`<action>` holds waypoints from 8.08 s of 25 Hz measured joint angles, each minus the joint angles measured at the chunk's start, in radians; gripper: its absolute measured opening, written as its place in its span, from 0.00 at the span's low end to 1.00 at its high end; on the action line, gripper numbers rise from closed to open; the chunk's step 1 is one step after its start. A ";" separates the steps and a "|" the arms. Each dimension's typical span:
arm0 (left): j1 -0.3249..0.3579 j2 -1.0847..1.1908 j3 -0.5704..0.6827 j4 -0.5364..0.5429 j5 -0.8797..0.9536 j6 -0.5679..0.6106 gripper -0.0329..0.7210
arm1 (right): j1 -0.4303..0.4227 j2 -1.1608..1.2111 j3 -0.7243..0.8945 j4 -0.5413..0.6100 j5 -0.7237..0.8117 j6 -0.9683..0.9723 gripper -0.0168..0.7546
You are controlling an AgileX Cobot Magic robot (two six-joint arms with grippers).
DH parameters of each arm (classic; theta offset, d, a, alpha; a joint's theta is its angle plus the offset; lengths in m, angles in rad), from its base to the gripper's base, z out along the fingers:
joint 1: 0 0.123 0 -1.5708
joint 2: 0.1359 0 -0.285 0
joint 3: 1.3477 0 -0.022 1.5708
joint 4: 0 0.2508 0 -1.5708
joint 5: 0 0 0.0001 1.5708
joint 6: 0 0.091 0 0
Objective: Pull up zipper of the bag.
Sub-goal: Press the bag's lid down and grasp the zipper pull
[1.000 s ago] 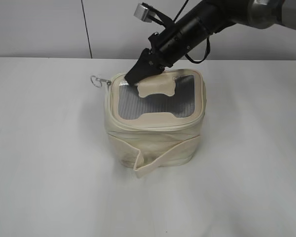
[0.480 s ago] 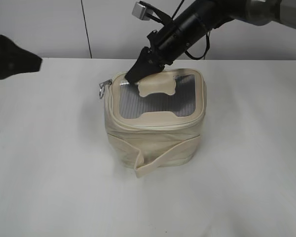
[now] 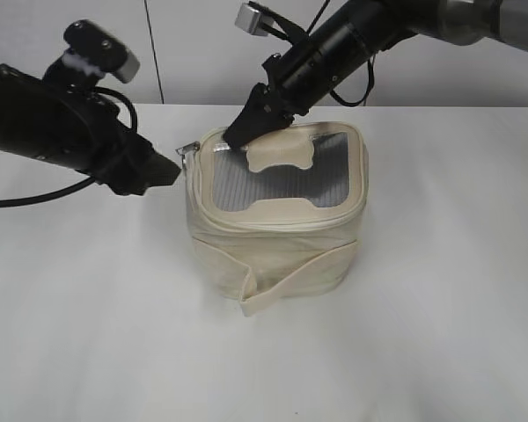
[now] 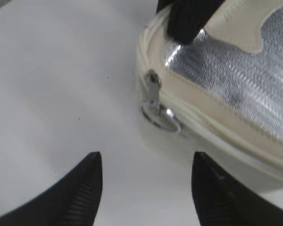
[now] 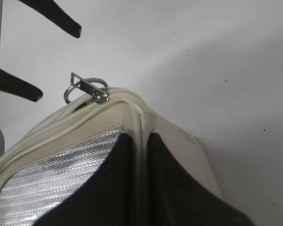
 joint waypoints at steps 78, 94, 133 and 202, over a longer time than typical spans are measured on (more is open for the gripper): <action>-0.087 0.098 -0.003 -0.122 -0.135 0.007 0.41 | 0.000 0.000 -0.002 -0.008 0.000 0.030 0.12; -0.087 0.098 -0.003 -0.267 -0.202 0.007 0.41 | 0.000 0.000 -0.002 -0.008 0.000 0.032 0.12; -0.088 -0.048 0.187 -0.230 -0.179 -0.004 0.03 | 0.008 0.000 -0.003 -0.025 0.005 0.073 0.11; -0.069 -0.084 0.111 -0.159 -0.087 -0.012 0.03 | 0.004 0.000 -0.008 -0.048 -0.015 0.177 0.10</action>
